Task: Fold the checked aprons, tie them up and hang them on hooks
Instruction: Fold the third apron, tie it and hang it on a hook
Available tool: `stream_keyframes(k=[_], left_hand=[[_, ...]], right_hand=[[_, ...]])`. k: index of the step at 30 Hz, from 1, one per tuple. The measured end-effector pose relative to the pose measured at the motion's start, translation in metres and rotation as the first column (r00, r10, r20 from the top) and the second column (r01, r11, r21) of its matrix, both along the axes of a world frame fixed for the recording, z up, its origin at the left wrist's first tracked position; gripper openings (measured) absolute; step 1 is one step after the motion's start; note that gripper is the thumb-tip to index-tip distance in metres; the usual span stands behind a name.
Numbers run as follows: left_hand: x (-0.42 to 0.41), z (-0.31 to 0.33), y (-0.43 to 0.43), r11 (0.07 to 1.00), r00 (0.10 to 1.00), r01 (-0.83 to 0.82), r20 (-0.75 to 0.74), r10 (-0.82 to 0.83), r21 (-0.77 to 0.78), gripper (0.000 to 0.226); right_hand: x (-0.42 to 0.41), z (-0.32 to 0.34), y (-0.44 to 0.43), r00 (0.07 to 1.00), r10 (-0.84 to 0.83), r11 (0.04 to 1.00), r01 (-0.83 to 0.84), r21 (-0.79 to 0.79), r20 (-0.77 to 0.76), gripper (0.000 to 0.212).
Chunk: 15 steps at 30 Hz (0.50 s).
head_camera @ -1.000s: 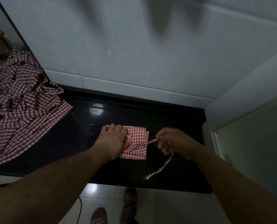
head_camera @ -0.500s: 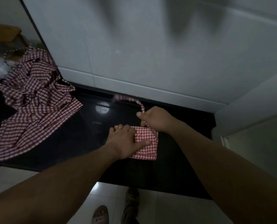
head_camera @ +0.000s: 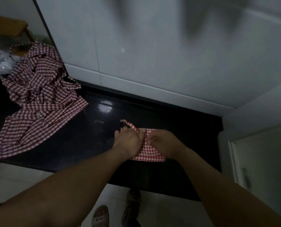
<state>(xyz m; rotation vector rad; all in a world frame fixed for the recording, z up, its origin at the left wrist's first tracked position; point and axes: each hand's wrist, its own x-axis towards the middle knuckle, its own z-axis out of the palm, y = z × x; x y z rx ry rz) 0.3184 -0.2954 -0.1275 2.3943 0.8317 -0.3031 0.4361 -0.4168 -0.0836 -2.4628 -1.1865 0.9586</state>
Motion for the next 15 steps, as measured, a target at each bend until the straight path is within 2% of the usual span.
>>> stream_keyframes(k=[2,3,6,7,8,11,12,15], left_hand=[[-0.003,-0.001,0.001,0.999,0.998,-0.002,0.056,0.004,-0.035,0.061],[-0.006,0.000,0.001,0.998,0.995,-0.019,0.096,0.026,-0.067,0.057],[-0.016,0.001,0.004,0.986,0.982,-0.057,0.167,0.083,-0.158,0.038],[-0.017,0.000,0.005,0.985,0.980,-0.050,0.182,0.081,-0.168,0.034],[-0.018,-0.002,0.007,0.987,0.976,-0.029,0.211,0.063,-0.161,0.033],[-0.017,-0.008,0.009,0.992,0.916,0.039,0.402,0.012,-0.120,0.035],[-0.017,-0.010,0.008,0.993,0.883,0.028,0.468,0.030,-0.116,0.033],[-0.015,-0.009,0.003,0.976,0.788,-0.044,0.593,0.166,-0.213,0.022]], right_hand=[[-0.004,-0.011,0.000,0.993,-0.114,0.989,0.109,0.096,0.043,0.018],[-0.003,-0.016,0.003,0.971,-0.231,0.966,0.221,0.132,0.062,0.019],[-0.008,-0.024,0.013,0.808,-0.589,0.800,0.581,0.151,0.009,0.023],[-0.011,-0.026,0.015,0.789,-0.614,0.782,0.604,0.156,0.021,0.025],[-0.016,-0.025,0.017,0.810,-0.583,0.805,0.566,0.176,0.063,0.025],[-0.030,-0.022,0.019,0.884,-0.423,0.896,0.376,0.235,0.198,0.019],[-0.033,-0.022,0.020,0.897,-0.409,0.897,0.363,0.252,0.165,0.017],[-0.040,-0.025,0.016,0.895,-0.438,0.853,0.442,0.278,-0.081,0.020]])
